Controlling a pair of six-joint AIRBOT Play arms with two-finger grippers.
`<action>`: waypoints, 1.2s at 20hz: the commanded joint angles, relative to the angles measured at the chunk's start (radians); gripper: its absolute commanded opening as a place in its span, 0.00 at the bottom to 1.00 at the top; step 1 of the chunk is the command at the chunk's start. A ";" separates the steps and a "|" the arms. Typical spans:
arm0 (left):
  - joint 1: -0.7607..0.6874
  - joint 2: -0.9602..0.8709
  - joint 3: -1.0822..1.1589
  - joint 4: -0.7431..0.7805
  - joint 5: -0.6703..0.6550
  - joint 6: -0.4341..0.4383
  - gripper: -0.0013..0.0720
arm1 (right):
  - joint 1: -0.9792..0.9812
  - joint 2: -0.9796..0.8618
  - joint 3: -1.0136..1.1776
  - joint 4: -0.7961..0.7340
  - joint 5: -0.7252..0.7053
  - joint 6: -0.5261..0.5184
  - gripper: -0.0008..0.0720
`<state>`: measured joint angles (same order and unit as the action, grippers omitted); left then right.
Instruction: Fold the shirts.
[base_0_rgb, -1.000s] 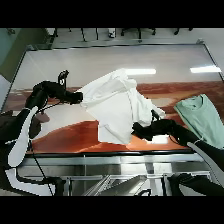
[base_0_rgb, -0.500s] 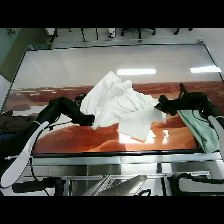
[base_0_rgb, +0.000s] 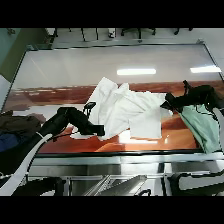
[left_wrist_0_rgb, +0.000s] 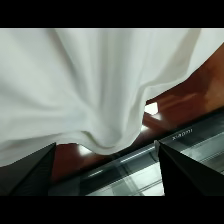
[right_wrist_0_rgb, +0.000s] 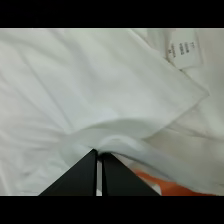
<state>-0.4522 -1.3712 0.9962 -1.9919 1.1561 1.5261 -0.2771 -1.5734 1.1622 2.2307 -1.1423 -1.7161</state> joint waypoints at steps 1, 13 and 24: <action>0.124 0.021 0.110 0.002 0.198 0.027 0.97 | -0.002 0.058 -0.016 -0.199 -0.081 0.067 0.04; 0.694 -0.224 0.138 -0.156 0.292 0.338 0.97 | -0.060 0.315 -0.346 -0.440 -0.093 0.224 0.04; 0.587 -0.378 0.138 -0.226 0.288 0.413 0.87 | -0.060 0.314 -0.348 -0.387 -0.100 0.197 0.04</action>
<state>0.1722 -1.7283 1.1347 -2.2173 1.4590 1.9209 -0.3367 -1.2594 0.8158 1.8309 -1.2472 -1.5097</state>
